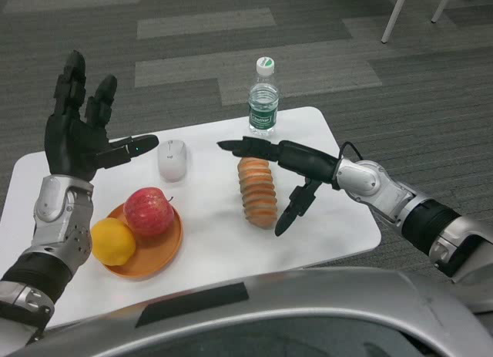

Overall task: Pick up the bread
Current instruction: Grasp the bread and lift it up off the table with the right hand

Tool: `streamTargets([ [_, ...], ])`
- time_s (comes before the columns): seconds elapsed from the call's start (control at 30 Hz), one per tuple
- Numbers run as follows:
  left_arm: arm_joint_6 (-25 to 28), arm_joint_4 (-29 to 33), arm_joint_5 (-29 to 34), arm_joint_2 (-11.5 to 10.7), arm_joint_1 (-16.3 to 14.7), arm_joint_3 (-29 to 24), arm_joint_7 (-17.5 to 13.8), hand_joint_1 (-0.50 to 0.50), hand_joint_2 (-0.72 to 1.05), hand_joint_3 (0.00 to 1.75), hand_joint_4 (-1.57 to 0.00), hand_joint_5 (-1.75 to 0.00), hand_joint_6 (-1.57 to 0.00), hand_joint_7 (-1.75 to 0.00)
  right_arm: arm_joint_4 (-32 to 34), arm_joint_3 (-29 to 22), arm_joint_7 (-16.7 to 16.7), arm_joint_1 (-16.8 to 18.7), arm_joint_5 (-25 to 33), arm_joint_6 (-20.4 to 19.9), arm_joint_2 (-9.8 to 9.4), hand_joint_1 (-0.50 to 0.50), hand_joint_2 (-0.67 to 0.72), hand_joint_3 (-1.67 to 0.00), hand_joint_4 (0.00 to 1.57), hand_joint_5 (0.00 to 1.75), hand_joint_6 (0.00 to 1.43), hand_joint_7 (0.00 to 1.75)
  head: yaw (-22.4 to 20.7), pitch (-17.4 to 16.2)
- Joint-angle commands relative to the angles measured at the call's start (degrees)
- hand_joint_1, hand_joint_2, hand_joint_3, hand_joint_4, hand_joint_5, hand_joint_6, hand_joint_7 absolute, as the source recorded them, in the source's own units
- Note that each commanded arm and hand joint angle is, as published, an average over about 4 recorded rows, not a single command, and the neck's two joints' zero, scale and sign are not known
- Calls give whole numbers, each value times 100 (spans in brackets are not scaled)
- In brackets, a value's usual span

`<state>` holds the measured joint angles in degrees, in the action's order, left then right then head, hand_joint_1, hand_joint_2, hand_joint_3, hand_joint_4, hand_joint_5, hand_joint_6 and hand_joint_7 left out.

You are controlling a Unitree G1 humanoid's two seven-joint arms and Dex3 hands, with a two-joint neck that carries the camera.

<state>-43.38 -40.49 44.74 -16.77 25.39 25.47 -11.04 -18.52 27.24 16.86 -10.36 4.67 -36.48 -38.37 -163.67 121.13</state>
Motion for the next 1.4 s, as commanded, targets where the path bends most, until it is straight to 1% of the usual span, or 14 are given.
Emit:
streamTargets([
  [0.03,-57,-40,68,-61,45,35,-4,50,52,0,0,-38,0,0,-244,142,236,-273,-216,163,132,-50,-46,-20,0,39,0,14,-2,-1],
  [0.17,-63,-62,70,-45,42,46,-4,50,52,2,0,-41,0,0,-741,295,384,-557,-443,218,284,-49,-48,-36,0,39,0,14,-40,-8],
  [0.27,-65,-73,70,-32,36,59,-4,50,52,0,0,-36,0,0,-1215,493,441,-801,-542,203,400,-50,-49,-46,0,39,0,14,-72,-23],
  [0.37,-65,-77,70,-21,42,64,-4,50,52,0,0,-38,0,0,-1899,825,474,-1207,-627,168,482,-50,-54,-52,0,39,0,14,-88,-19],
  [0.43,-65,-82,70,-19,45,68,-4,50,52,0,0,-33,0,0,-2305,1047,489,-1482,-682,141,497,-50,-54,-56,0,39,0,10,-106,-12],
  [0.5,-65,-82,70,-19,45,73,-4,50,52,4,0,-31,0,0,-2446,1163,493,-1607,-698,128,473,-50,-54,-59,0,39,0,7,-123,-10],
  [0.57,-65,-84,70,-17,45,70,-4,50,47,9,0,-36,0,0,-2490,1251,496,-1704,-706,113,420,-50,-54,-65,0,39,0,7,-138,-4],
  [0.7,-72,-106,72,-10,45,57,-4,50,52,2,0,-33,0,0,-2635,1526,496,-1946,-759,49,264,-46,-54,-79,0,39,0,7,-154,5],
  [0.83,-79,-134,92,-6,53,51,-4,50,52,0,0,-33,0,0,-2885,1919,482,-2150,-845,-1,174,-50,-54,-111,0,39,0,7,-172,17],
  [0.93,-98,-161,114,-10,71,53,-4,50,52,2,0,-31,0,0,-3114,2398,465,-2295,-873,-41,154,-50,-54,-119,0,44,0,7,-200,14],
  [1.03,-101,-174,116,-10,82,46,-4,50,52,9,0,-36,0,0,-3202,2504,434,-2295,-825,-135,154,-50,-53,-123,0,48,0,7,-217,5],
  [1.13,-101,-183,123,-10,89,46,-4,50,52,2,0,-38,0,0,-3210,2431,353,-2176,-612,-373,154,-50,-53,-127,0,51,0,7,-217,12],
  [1.33,-101,-214,123,-10,111,46,-4,50,52,2,0,-41,0,0,-2595,2093,318,-1825,-423,-478,18,-50,-48,-127,0,48,0,7,-204,21],
  [1.4,-101,-218,123,-6,115,46,-4,50,52,2,0,-36,0,0,-2327,2084,313,-1728,-335,-456,-48,-50,-48,-127,0,48,0,7,-230,31],
])
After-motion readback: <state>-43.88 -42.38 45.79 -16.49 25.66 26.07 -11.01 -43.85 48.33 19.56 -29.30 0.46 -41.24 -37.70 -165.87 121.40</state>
